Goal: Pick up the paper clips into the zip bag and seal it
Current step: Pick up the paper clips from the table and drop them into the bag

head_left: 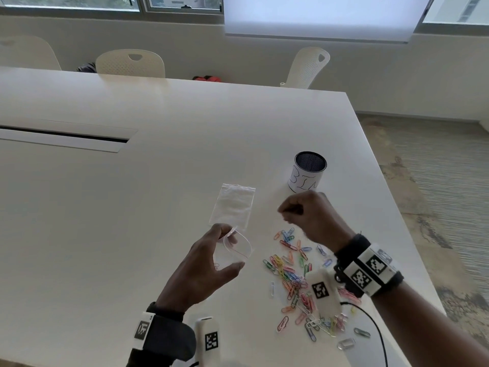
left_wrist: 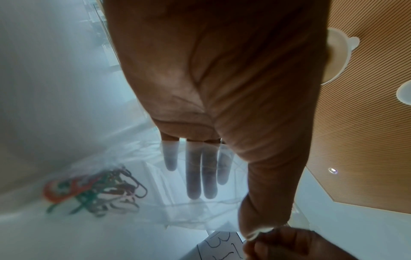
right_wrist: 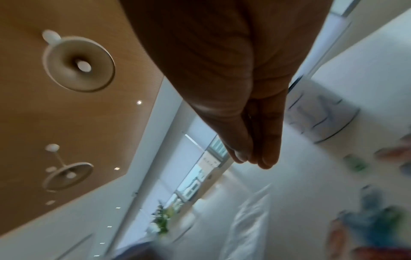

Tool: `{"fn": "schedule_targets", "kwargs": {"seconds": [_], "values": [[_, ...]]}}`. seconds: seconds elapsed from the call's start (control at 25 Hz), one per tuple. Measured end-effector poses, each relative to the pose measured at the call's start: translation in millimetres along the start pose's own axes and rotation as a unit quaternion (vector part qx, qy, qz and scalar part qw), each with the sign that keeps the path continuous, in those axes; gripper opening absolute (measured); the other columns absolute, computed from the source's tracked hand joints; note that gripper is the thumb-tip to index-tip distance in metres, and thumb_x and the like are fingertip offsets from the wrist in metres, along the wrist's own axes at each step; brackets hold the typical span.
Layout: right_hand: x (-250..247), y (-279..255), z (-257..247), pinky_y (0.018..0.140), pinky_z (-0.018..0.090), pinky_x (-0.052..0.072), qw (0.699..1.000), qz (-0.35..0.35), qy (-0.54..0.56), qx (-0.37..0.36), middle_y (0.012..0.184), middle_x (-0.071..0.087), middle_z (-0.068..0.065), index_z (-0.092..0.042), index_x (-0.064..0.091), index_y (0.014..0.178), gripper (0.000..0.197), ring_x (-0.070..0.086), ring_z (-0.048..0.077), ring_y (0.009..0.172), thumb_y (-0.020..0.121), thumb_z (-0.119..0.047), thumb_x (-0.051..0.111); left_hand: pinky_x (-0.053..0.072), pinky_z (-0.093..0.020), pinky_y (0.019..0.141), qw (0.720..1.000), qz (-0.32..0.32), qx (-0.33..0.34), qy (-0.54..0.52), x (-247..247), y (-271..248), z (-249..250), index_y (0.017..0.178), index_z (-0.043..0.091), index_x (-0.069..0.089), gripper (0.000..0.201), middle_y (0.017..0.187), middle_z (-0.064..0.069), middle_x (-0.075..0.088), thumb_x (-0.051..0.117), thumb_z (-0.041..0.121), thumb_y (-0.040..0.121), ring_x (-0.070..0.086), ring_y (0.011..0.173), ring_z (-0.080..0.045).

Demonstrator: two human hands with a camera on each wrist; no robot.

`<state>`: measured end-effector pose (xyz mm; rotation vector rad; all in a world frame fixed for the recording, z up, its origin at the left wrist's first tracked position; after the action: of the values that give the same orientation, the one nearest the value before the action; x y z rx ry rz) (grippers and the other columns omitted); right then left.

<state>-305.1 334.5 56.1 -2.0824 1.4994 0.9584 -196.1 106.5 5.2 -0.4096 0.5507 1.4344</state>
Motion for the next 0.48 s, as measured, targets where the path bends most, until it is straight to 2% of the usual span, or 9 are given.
{"fn": "schedule_targets", "kwargs": {"seconds": [0.12, 0.24, 0.36, 0.48], "values": [[-4, 13, 44, 0.086, 0.023, 0.057, 0.995, 0.011, -0.101, 0.023, 0.11, 0.08, 0.011, -0.007, 0.08, 0.111, 0.02, 0.075, 0.019, 0.092, 0.094, -0.002, 0.072, 0.059, -0.027, 0.076, 1.0, -0.008, 0.004, -0.005, 3, 2, 3, 0.123, 0.039, 0.052, 0.051, 0.117, 0.02, 0.063, 0.083, 0.029, 0.085, 0.061, 0.115, -0.005], [10, 17, 69, 0.103, 0.034, 0.054, 0.986, -0.055, -0.15, 0.055, 0.138, 0.067, 0.011, -0.008, 0.068, 0.134, 0.035, 0.067, 0.026, 0.12, 0.1, -0.004, 0.062, 0.06, -0.029, 0.074, 1.0, -0.014, 0.008, -0.007, 5, 4, 6, 0.122, 0.039, 0.052, 0.05, 0.117, 0.02, 0.062, 0.084, 0.027, 0.085, 0.06, 0.114, -0.005], [26, 13, 69, 0.107, 0.034, 0.052, 0.98, -0.103, -0.166, 0.026, 0.138, 0.06, 0.007, -0.007, 0.065, 0.137, 0.037, 0.062, 0.027, 0.123, 0.104, 0.001, 0.05, 0.061, -0.028, 0.075, 1.0, -0.016, 0.014, -0.003, 6, 6, 8, 0.121, 0.04, 0.051, 0.049, 0.116, 0.021, 0.061, 0.083, 0.027, 0.085, 0.06, 0.116, -0.005], [37, 4, 61, 0.099, 0.028, 0.055, 0.975, -0.146, -0.166, -0.003, 0.132, 0.061, 0.002, -0.009, 0.07, 0.129, 0.034, 0.064, 0.024, 0.117, 0.105, 0.001, 0.049, 0.061, -0.028, 0.076, 1.0, -0.016, 0.015, 0.001, 6, 6, 8, 0.121, 0.039, 0.051, 0.049, 0.117, 0.021, 0.061, 0.083, 0.028, 0.085, 0.06, 0.116, -0.005]]}}
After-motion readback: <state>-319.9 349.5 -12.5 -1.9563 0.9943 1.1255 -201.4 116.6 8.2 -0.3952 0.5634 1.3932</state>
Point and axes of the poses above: each hand's wrist, its own y-axis towards the middle knuckle, its own x-axis out of the palm, z = x × y, the point moved 6 cm from there along y, towards the middle knuckle
